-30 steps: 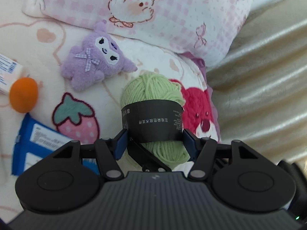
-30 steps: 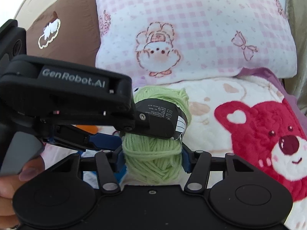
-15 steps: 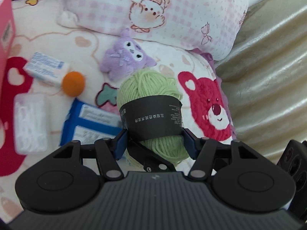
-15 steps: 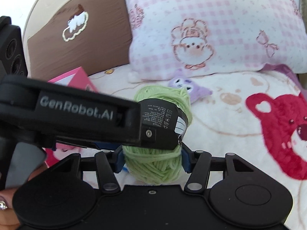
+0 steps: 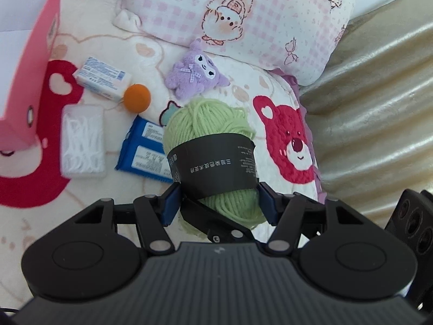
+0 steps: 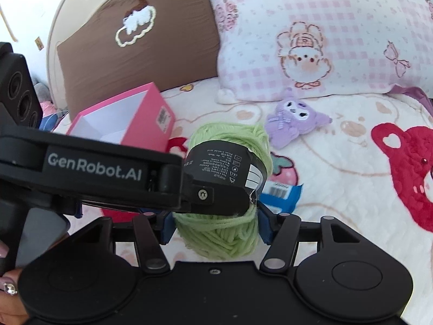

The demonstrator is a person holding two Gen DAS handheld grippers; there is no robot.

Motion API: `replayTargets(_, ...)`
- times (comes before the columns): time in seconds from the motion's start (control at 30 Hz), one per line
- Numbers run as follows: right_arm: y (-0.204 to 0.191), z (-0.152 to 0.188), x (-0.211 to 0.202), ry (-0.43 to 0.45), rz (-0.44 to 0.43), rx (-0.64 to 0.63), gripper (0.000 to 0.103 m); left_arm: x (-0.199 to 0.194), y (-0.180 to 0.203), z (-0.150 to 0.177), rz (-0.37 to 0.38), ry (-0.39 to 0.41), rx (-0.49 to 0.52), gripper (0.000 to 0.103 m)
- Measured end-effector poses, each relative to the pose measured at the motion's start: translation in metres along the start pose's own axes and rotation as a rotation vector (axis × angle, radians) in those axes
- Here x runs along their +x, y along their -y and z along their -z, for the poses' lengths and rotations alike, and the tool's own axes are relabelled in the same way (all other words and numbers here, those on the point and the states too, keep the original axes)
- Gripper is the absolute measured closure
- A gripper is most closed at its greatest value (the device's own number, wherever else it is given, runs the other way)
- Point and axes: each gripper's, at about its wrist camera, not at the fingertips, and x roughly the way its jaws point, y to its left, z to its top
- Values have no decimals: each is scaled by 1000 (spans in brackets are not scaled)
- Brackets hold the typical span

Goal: Organize objects
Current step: 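Lift the yarn ball with the left tool and carry it over the pink box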

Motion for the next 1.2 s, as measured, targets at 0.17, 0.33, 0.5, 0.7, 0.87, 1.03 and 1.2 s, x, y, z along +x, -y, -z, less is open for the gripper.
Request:
replayTargets(0.17,-19,2,-6,-66,-45,14,38,-22,-15,9,-2,-41,-32,44)
replayTargets(0.33,-48,7,-9,-108,-63,-18,38,-47,-30,21,-9,-55,-52,44)
replayTargets(0.5,-73,6,-16,-136,-90,-47,38,-73,-36,29,-27,-53,-50,44)
replayTargets(0.7,-100,1,-22,-171,-123,-88,34,-101,-49,38,-15,-47,-79,44)
replayTargets(0.87,-121,-3,-30,-195,-141,-127,34,-123,-59,41,3,-55,-115,44)
replayTargets(1.03,-141,-7,-34,-199,-151,-165,37,-146,-62,42,-16,-35,-100,44)
replayTargets(1.2,-158,-14,-35,-195,-168,-186,37,-166,-67,41,-34,-1,-93,44)
